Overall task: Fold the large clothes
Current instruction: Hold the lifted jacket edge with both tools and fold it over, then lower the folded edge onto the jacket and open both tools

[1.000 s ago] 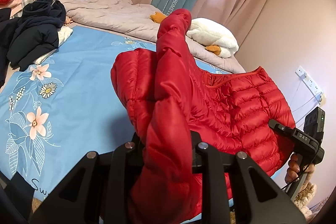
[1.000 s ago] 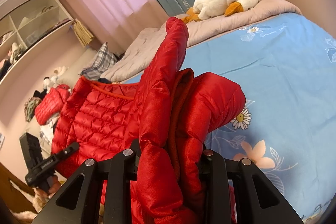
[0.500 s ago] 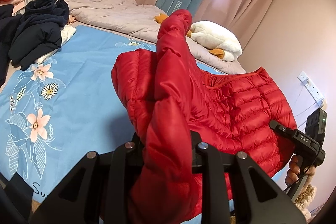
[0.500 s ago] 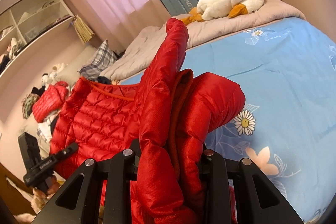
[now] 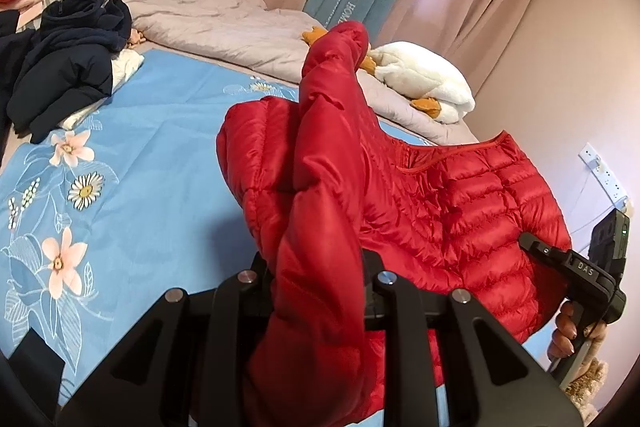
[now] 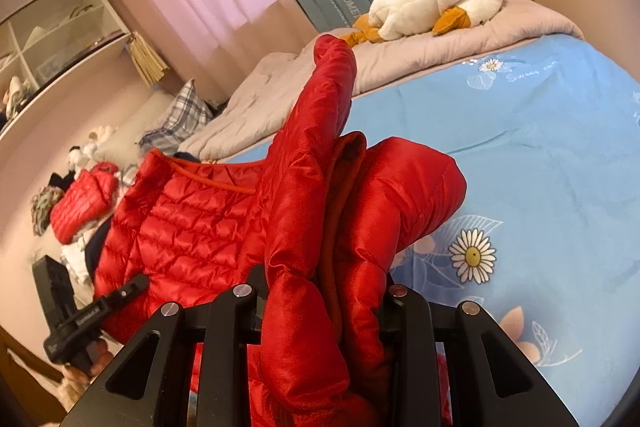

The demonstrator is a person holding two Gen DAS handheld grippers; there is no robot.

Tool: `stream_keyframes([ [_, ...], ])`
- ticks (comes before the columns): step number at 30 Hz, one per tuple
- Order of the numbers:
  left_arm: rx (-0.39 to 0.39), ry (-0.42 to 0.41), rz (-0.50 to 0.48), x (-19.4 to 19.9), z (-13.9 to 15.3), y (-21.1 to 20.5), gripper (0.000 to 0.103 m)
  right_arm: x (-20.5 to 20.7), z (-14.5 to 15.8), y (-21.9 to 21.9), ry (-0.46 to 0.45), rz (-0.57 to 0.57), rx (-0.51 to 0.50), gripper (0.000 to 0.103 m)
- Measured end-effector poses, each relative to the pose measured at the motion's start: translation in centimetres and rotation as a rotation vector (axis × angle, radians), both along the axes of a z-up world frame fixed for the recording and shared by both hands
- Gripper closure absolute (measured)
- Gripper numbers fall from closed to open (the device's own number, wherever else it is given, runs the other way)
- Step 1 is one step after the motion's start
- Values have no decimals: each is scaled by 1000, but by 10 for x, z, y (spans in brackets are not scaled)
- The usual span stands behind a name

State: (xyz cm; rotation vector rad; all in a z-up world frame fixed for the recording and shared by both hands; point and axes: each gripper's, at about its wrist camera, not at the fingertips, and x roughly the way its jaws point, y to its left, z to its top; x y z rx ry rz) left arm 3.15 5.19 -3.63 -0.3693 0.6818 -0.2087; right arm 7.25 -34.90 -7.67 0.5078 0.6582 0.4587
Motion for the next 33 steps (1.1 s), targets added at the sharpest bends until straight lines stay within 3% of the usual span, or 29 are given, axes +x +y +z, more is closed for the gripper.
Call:
stream_keyframes([
  [7,2,4,-1,9,-10,-7,80,1,2,8,-1,-21,-28,72],
  [24,30,186,51,11,-65,-16,78,8,-41,11,146,-95,-96,70],
  [33,60,229,68,15,-77,-15,70,11,-51,11,205,-148,-183,58],
])
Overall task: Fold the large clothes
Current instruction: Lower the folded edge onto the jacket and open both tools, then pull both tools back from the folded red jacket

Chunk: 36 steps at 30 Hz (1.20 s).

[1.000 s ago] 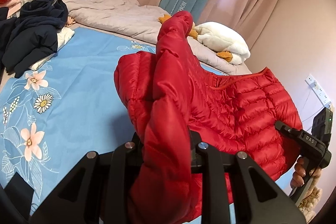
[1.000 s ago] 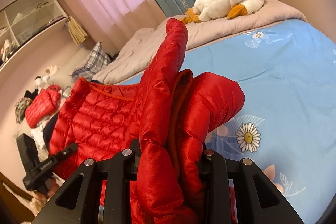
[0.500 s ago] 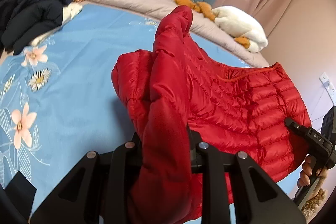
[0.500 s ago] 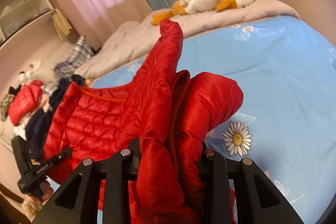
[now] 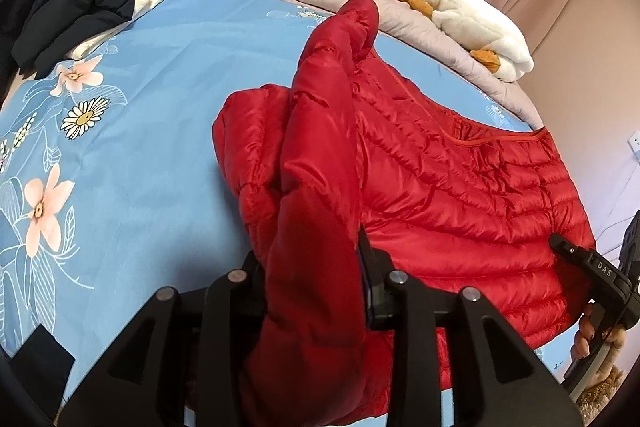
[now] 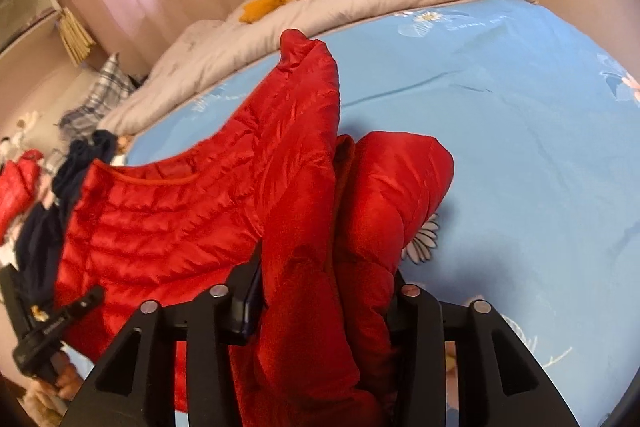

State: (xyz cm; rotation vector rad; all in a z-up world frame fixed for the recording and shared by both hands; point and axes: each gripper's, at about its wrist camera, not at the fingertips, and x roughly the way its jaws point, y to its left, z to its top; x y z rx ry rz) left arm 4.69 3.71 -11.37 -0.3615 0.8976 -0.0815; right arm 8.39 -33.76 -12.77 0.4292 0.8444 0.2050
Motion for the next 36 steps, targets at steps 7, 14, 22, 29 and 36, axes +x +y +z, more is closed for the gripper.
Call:
stream_keyframes([
  [7,2,16,17,-6,-2,7,60,0,-1,-5,18,-25,-50,46],
  [14,23,2,25,-14,2,10,56,-1,-5,-10,41,-61,-92,35],
  [22,55,-26,44,-28,14,12,50,-11,-2,-10,44,-121,-151,25],
  [29,55,-87,42,-43,34,11,32,-25,11,-17,-8,-161,-194,24],
  [36,60,-170,11,-60,60,-1,21,-39,29,-16,-73,-125,-109,18],
])
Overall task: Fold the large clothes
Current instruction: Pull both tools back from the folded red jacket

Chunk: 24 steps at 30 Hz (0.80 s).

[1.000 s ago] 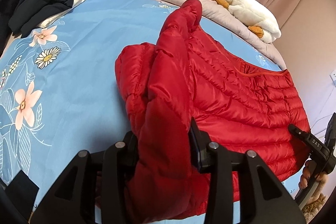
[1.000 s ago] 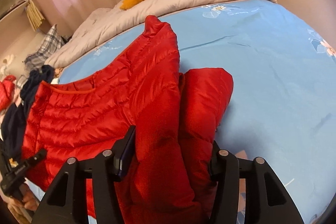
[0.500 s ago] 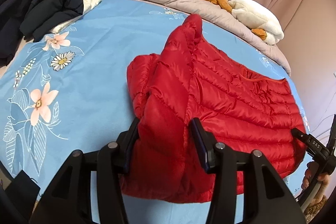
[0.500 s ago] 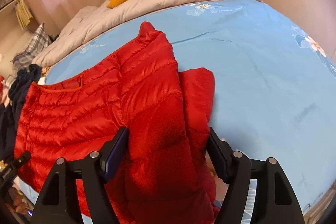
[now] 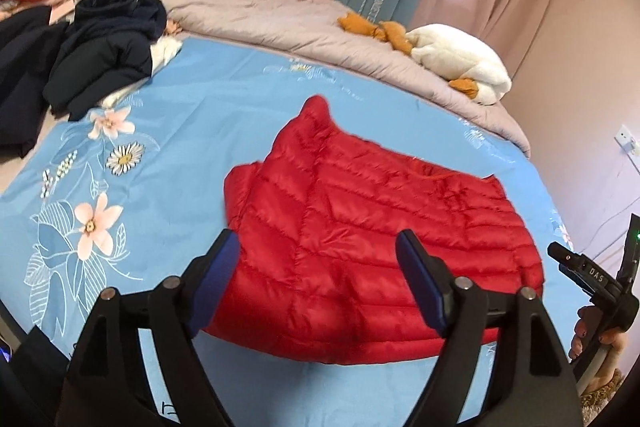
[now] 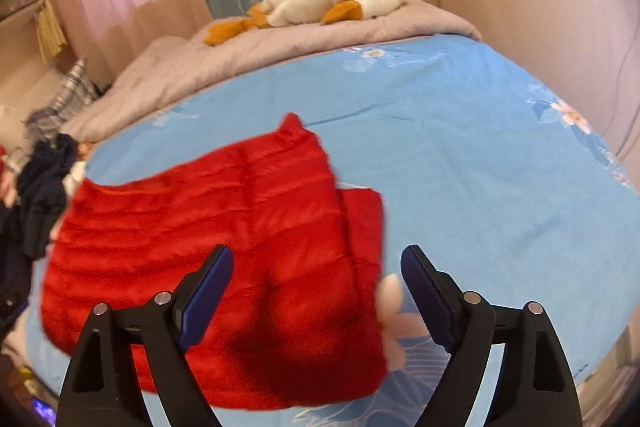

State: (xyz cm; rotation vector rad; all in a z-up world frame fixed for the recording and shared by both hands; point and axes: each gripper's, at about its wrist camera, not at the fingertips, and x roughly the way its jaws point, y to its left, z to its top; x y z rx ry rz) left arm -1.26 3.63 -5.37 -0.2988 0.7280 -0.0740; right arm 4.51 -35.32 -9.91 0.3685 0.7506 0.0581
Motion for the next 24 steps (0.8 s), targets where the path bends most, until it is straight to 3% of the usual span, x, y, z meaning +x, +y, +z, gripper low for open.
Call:
stream_keyframes([
  [8,22,-104,-34,-21,32,-15,1,-21,35,12,-119,46,29,13],
  [16,23,-166,-93,-39,53,-33,0,-39,52,29,-196,139,69,9],
  [20,53,-161,-105,-43,54,-42,0,-47,56,40,-224,163,54,1],
  [24,71,-140,-112,-45,50,-47,0,-56,56,50,-237,168,4,1],
])
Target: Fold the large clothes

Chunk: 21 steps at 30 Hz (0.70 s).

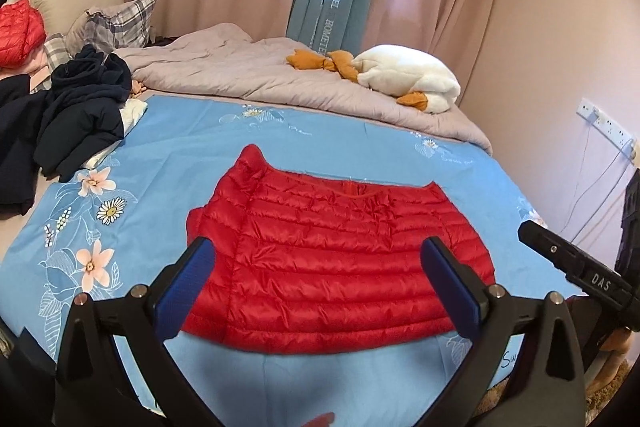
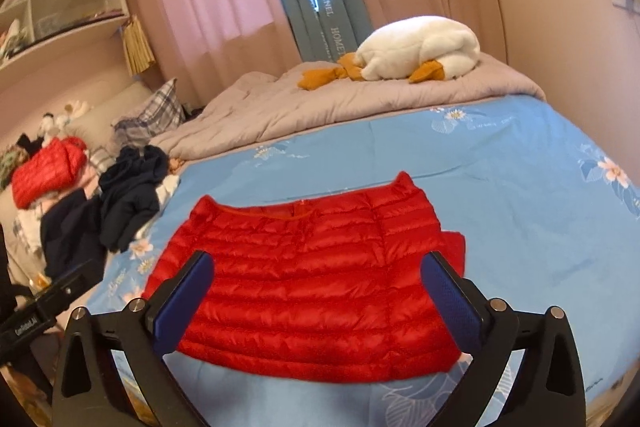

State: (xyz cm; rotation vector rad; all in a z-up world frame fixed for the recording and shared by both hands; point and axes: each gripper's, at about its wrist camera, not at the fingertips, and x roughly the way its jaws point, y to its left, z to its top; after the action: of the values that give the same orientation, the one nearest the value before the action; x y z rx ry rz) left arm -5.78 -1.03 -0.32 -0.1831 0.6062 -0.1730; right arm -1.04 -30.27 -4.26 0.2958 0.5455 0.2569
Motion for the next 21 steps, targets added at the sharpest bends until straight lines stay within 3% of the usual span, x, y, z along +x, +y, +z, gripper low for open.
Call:
stream_keyframes([
  [6,57,50,13,1,-11,-9,0,-9,-5,15,-5,-12,-79,1],
  [21,127,116,-7,5,-28,-21,0,-13,-11,33,13,19,-114,1],
])
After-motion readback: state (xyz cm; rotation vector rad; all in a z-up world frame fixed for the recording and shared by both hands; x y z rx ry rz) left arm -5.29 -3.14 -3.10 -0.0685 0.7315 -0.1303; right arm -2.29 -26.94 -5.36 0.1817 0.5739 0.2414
